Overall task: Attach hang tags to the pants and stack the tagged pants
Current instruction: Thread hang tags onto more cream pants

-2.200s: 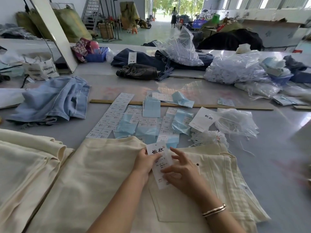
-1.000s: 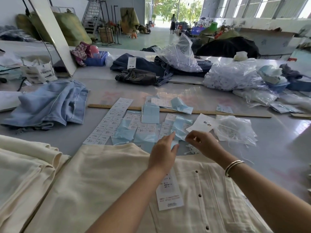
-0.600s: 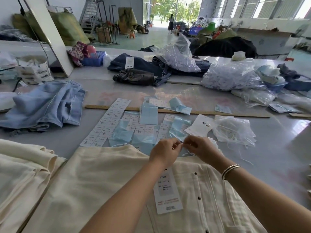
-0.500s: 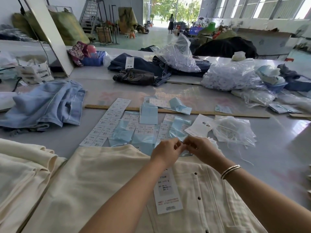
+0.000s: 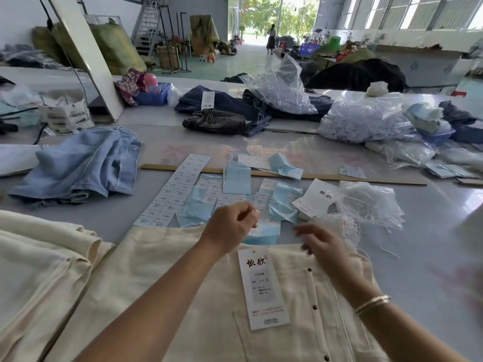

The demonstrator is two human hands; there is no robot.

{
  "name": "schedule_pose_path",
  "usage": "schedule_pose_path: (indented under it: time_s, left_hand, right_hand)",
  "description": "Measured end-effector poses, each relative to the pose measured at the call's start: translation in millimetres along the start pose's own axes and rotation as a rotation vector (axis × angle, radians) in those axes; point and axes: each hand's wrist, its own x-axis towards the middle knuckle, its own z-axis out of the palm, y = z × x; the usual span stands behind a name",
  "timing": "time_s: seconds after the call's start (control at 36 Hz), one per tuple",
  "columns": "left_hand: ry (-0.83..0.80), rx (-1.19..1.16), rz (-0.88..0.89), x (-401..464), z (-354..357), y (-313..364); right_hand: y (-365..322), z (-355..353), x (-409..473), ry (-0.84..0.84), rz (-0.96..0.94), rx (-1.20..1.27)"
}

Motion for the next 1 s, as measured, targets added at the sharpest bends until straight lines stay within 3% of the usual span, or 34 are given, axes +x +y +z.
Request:
schedule_pose_path:
  time_s: [0.08,0.14,0.25,0.33,0.53,0.64,0.72,0.81,0.92,1.0]
  left_hand:
    - [-0.028,0.072,0.050,-2,-5,7]
    - [-0.041,0.127,0.109,-6,-4,12]
    - [-0.034,0.148,0.228,-21,-1,15]
    - [-0.042,0.102,0.197,-34,1,9]
    - [-0.093,0.057,0.070,-63,18,-20]
    - [-0.151,0.077,-0.005,-70,31,-33]
    - [-0.171,0.183,-0.110,-70,43,-29]
    - [-0.090,0.405,-0.282,-68,58,-19]
    - [-0.066,0.539,-0.476,-62,78,-6]
    - [-0.100,0.647,-0.518,-55,86,-4]
  right_hand:
    - [-17,37,-38,-0.448,0.484,0.618]
    - [-24,54,-47,-0.553,0.615,0.825]
    - [-35,69,-40,-0.412,0.667,1.148]
    - [-34,65,-26,-0.250,0.641,1.284]
    - [-26,36,-4,-0.097,0.621,1.327]
    - [-19,26,5,-0.030,0.501,1.239]
    - [-13,21,7,-0.014,0.305,1.112]
    - [-6,19,4,-0.024,0.185,1.034]
    - [1,18,1,-0.001,0.123,0.862]
    - [7,21,-1,0.028,0.123,0.669]
